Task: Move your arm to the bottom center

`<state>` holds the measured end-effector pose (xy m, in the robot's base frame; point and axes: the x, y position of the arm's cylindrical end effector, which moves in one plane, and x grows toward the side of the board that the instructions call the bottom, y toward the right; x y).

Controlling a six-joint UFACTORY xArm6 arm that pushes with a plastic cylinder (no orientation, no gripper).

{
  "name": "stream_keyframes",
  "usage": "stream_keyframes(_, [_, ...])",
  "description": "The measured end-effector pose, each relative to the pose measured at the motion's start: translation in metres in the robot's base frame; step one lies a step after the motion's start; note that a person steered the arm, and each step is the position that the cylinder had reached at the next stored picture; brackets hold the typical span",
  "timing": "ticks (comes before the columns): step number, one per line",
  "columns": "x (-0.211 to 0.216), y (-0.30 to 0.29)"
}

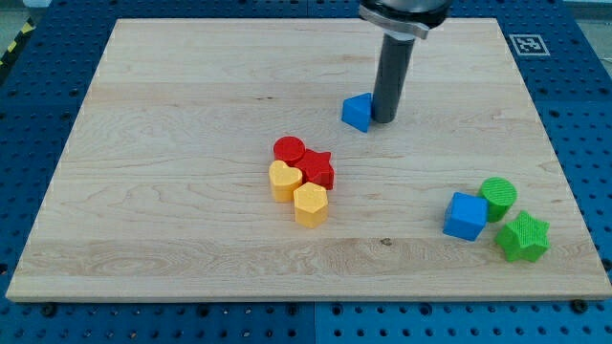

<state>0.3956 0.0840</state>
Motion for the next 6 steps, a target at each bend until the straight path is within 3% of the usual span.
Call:
stream_keyframes(3, [-0.001,-0.094])
stream_keyframes(4, [0.007,-0.071])
stream_keyframes(5, [0.049,-0.022])
stream_keyframes(6, [0.079,-0.012])
